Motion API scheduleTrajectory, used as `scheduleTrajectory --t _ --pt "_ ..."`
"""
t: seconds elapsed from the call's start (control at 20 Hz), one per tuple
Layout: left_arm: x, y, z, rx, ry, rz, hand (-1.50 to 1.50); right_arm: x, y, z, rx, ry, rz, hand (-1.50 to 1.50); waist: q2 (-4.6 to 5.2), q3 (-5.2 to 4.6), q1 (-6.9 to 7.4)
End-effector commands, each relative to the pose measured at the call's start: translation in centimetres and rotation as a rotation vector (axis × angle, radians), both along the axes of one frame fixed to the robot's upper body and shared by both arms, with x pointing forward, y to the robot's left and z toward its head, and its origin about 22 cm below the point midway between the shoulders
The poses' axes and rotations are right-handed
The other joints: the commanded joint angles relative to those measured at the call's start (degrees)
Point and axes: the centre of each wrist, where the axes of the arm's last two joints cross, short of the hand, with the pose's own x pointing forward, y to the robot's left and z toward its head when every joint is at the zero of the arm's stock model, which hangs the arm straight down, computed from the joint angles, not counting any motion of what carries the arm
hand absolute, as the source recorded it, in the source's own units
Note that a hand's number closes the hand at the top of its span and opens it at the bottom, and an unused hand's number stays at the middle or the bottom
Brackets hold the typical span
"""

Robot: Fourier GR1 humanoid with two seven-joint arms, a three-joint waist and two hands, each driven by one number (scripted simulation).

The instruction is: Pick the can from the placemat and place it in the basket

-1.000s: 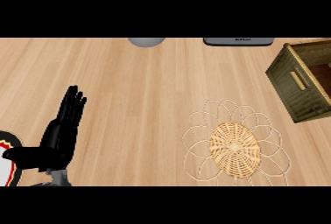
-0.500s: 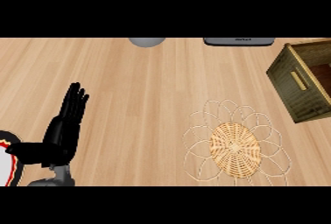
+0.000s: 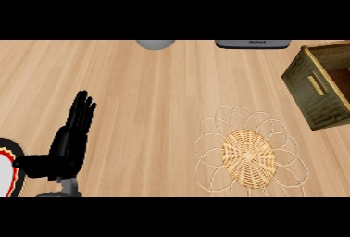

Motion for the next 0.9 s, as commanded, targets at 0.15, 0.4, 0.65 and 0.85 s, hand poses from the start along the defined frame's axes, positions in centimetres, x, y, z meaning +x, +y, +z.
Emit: scheduleTrajectory --t 0.15,0.4,0.65,0.85 --pt "0.0 -1.6 2.9 -0.013 -0.014 0.004 0.0 1.9 -1.2 -3.0 0.024 0.006 0.0 1.5 -0.05 0.01 0.0" --pt "1.0 0.0 1.6 0.004 -0.001 -0.002 0.0 3.0 -2.5 -5.0 0.078 0.03 -0.016 1.5 0.08 0.02 0.16" --pt "1.7 -0.7 0.4 0.008 0.0 0.015 0.0 4.3 -2.5 -5.0 0.112 0.035 -0.104 1.5 0.09 0.0 0.06" --pt "-1.1 -0.6 -0.4 0.011 -0.002 0.003 0.0 4.5 -2.2 -7.4 0.056 0.055 -0.045 -1.5 0.03 0.02 0.31"
